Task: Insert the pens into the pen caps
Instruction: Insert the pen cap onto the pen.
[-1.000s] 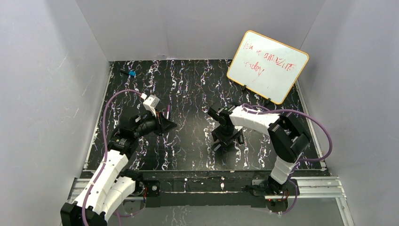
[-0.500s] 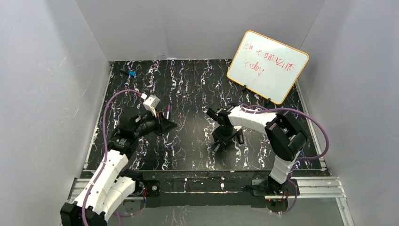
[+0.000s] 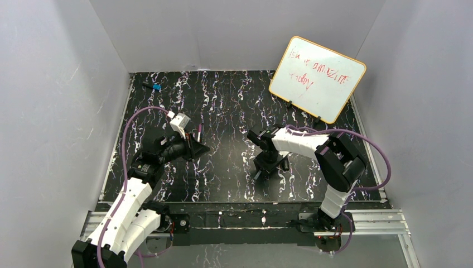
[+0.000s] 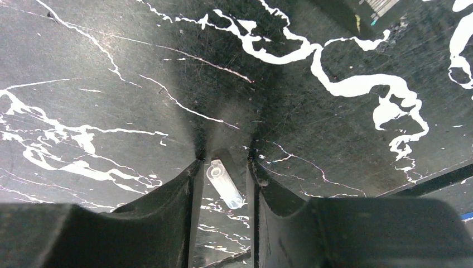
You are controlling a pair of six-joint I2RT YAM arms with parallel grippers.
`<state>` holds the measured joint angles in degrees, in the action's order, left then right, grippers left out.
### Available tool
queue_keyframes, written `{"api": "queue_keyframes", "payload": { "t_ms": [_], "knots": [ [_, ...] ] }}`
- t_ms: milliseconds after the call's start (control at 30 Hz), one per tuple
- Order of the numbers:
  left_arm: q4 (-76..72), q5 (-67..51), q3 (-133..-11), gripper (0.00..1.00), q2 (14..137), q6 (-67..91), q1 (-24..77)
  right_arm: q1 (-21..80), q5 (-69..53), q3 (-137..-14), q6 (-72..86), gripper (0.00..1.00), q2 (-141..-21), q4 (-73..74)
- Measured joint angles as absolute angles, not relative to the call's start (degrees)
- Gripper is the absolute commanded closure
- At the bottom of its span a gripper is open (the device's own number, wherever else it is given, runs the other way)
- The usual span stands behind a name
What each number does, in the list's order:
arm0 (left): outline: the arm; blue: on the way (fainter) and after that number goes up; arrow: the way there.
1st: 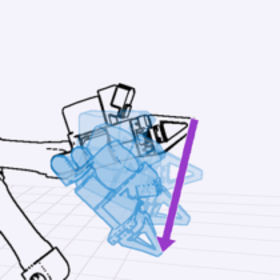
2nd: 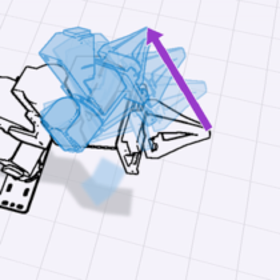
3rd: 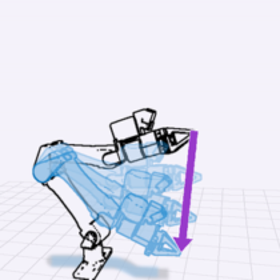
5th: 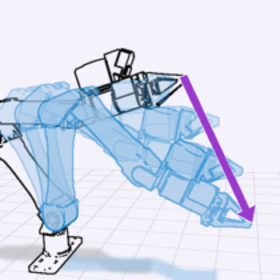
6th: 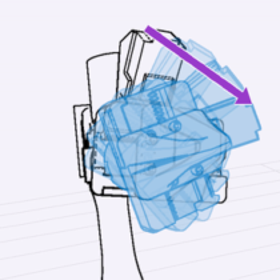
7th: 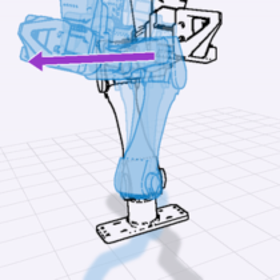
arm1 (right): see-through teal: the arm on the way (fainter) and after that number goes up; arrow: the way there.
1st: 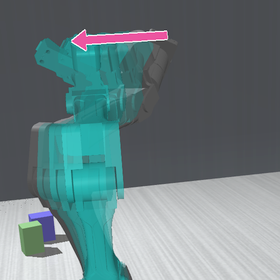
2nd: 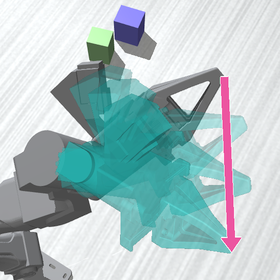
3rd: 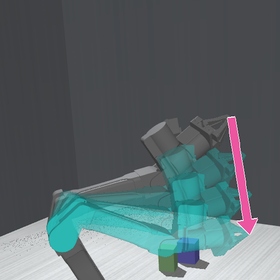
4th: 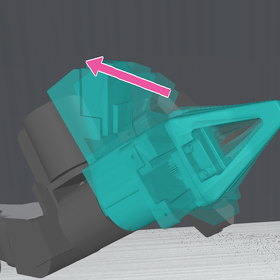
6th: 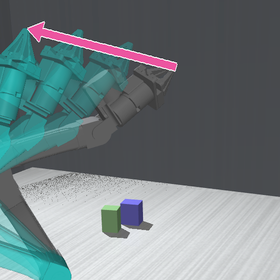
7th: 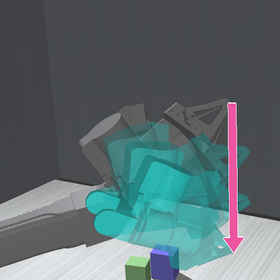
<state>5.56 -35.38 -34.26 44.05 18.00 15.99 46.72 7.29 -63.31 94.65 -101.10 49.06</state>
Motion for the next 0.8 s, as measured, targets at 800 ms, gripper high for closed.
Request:
{"api": "queue_keyframes", "payload": {
  "t_ms": [800],
  "knots": [
    [6.1, -35.4, -34.2, 1.00, 44.2, 18.0, 16.0, 47.9, 5.8, -64.1, 93.7, 0.99, -101.7, 47.9]
  ]
}}
